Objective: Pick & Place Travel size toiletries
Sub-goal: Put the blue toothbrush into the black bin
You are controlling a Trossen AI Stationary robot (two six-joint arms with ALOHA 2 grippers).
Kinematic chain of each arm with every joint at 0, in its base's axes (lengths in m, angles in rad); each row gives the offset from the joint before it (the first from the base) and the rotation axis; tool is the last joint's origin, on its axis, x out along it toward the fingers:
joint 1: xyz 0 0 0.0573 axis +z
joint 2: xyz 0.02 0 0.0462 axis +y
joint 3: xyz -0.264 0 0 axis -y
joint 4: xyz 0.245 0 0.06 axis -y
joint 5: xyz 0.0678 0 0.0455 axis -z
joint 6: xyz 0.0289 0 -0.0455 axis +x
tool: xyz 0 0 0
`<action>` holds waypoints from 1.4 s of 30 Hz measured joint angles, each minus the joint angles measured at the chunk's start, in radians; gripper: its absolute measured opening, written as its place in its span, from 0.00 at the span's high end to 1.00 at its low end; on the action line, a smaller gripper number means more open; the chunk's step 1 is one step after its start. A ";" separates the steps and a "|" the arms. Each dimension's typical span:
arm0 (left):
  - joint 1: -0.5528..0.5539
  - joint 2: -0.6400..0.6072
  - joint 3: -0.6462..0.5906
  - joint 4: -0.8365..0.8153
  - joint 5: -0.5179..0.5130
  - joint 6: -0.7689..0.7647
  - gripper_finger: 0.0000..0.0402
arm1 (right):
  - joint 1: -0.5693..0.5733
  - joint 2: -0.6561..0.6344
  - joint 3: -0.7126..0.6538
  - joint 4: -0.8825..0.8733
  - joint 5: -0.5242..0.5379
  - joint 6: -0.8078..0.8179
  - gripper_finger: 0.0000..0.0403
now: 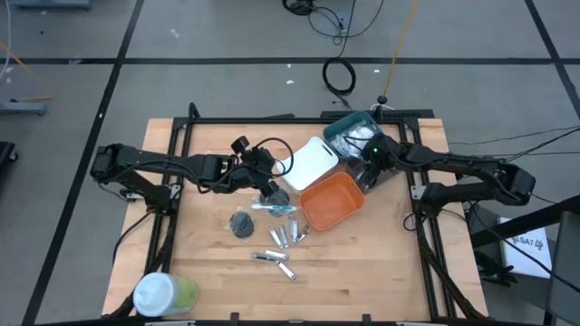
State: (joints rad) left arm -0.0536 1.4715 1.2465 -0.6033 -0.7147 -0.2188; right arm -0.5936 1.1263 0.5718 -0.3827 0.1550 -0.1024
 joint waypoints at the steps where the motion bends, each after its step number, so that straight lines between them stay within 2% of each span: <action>1: 0.000 0.000 0.000 0.000 0.000 0.000 0.62 | -0.005 0.000 -0.006 0.009 0.000 0.000 0.61; 6: 0.000 0.000 0.000 0.000 0.000 0.001 0.62 | -0.022 0.000 -0.021 0.019 0.000 0.001 0.71; 12: 0.000 0.000 0.000 0.000 0.000 0.003 0.62 | -0.022 0.000 -0.022 0.017 0.000 -0.022 0.94; 17: 0.000 0.000 0.000 0.000 0.000 0.003 0.62 | -0.018 -0.022 0.013 -0.051 0.002 -0.015 0.94; 23: 0.000 0.000 0.000 -0.002 0.000 0.004 0.62 | 0.040 -0.068 0.137 -0.323 0.102 -0.007 0.95; 26: 0.000 0.000 0.000 -0.004 0.000 0.003 0.62 | 0.079 -0.097 0.190 -0.436 0.102 -0.008 0.95; 33: 0.004 0.000 0.000 -0.004 0.000 0.002 0.62 | 0.126 -0.104 0.241 -0.754 0.111 -0.180 0.95; 38: 0.009 0.000 0.000 -0.003 -0.001 0.000 0.62 | 0.126 -0.098 0.240 -0.809 0.218 -0.201 0.95; 42: 0.014 0.000 0.000 -0.002 -0.001 -0.003 0.62 | 0.126 -0.098 0.240 -0.788 0.237 -0.232 0.93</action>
State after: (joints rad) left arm -0.0392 1.4715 1.2461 -0.6056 -0.7155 -0.2222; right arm -0.4671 1.0286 0.8116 -1.1706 0.3916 -0.3340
